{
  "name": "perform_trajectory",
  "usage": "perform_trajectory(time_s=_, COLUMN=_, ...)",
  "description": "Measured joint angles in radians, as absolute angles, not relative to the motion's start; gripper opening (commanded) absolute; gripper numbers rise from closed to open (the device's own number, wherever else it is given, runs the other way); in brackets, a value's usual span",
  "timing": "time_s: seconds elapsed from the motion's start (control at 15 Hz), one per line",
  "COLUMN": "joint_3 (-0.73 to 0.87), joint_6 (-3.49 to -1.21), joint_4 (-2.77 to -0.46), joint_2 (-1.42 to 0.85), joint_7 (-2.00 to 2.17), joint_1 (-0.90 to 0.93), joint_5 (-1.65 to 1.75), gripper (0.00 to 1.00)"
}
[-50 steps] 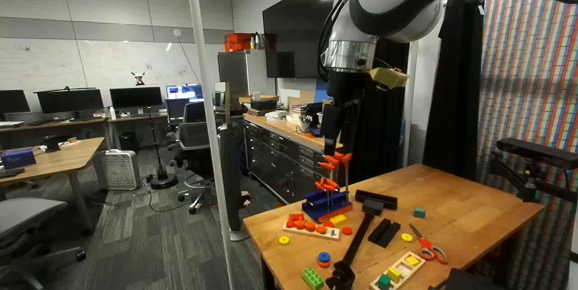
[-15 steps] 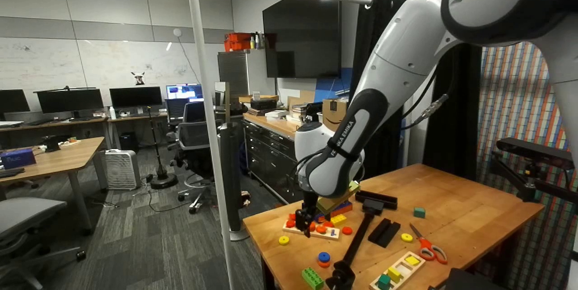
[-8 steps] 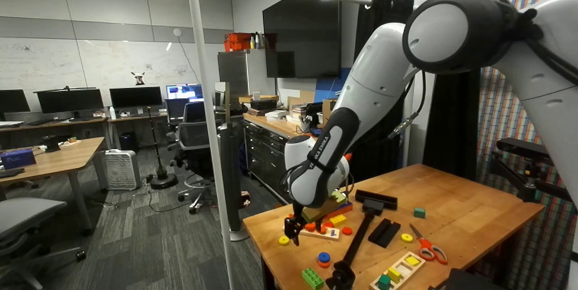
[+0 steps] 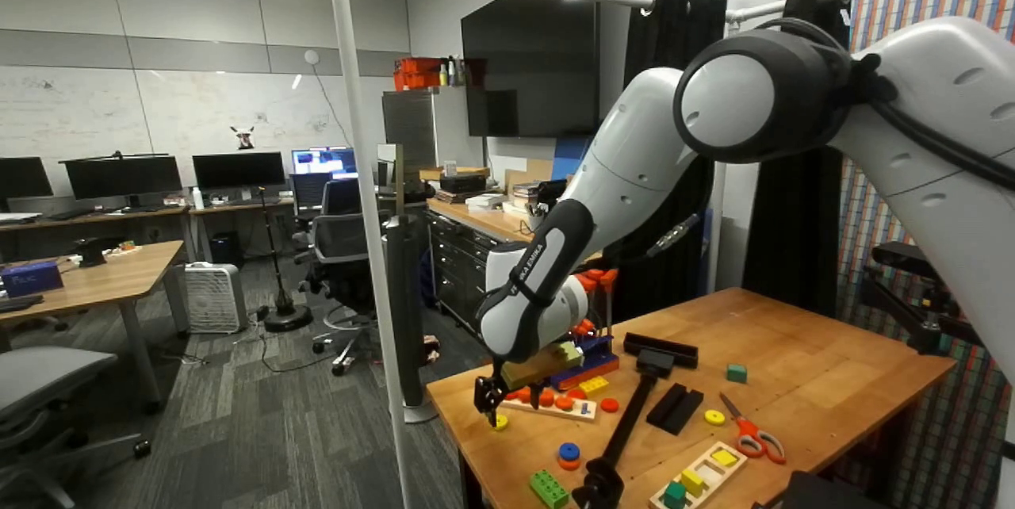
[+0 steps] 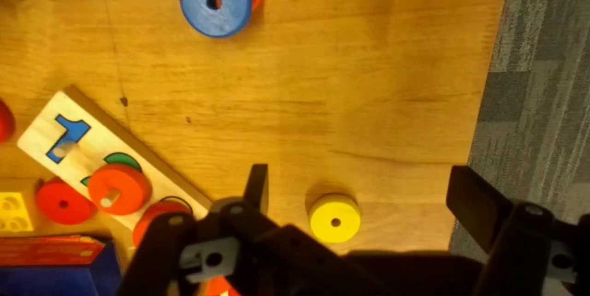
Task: Put the round yellow block on the round red block on the wooden board
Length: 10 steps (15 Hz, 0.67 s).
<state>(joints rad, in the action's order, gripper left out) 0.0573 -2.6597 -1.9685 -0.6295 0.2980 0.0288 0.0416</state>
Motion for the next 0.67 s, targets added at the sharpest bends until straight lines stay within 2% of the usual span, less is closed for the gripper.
perform_trajectory(time_s=0.67, joint_3=0.053, joint_6=-2.66, joint_4=-1.831, joint_2=-0.753, joint_7=0.294, joint_1=0.007, joint_5=-0.035, gripper=1.0)
